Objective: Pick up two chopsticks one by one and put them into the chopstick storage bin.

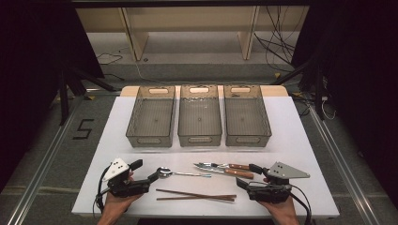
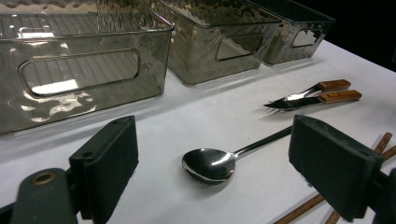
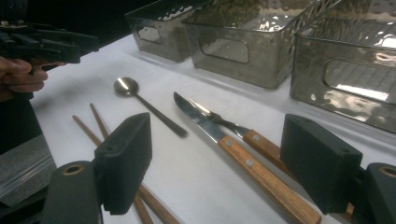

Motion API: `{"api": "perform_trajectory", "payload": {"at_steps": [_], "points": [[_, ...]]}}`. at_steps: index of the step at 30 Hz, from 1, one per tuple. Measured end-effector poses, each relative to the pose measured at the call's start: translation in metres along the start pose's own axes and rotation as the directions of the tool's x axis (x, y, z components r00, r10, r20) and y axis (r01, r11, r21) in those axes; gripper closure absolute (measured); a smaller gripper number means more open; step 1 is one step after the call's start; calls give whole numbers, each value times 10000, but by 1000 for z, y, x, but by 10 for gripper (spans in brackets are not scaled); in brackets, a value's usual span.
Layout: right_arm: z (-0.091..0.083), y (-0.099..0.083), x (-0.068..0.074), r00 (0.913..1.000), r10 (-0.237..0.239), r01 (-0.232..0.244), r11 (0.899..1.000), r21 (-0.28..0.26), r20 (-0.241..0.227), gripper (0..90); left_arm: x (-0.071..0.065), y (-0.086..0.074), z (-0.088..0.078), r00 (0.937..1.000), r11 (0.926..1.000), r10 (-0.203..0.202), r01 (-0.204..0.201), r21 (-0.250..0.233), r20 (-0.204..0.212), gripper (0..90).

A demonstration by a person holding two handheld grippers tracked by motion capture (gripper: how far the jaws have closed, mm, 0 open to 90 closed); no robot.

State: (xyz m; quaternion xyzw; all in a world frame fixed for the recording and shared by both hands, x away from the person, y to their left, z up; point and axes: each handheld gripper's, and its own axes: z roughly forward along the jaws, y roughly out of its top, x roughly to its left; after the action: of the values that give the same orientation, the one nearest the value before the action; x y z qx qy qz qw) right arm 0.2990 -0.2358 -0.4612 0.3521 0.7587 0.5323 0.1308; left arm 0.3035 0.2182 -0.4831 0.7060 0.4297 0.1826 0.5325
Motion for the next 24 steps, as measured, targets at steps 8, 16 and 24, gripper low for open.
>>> {"api": "perform_trajectory", "payload": {"at_steps": [8,16,24], "points": [[1,9,3,9996,-250,256,9990,354,-157,284,0,0,0,10000,10000,-23,23,-3,-26,153],[5,23,12,9962,-712,761,9915,1051,-493,313,0,0,0,10000,10000,-17,17,23,-52,153],[21,37,32,9831,-1483,1661,9692,1820,-1072,361,0,0,0,10000,10000,-48,47,-33,-76,153]]}}
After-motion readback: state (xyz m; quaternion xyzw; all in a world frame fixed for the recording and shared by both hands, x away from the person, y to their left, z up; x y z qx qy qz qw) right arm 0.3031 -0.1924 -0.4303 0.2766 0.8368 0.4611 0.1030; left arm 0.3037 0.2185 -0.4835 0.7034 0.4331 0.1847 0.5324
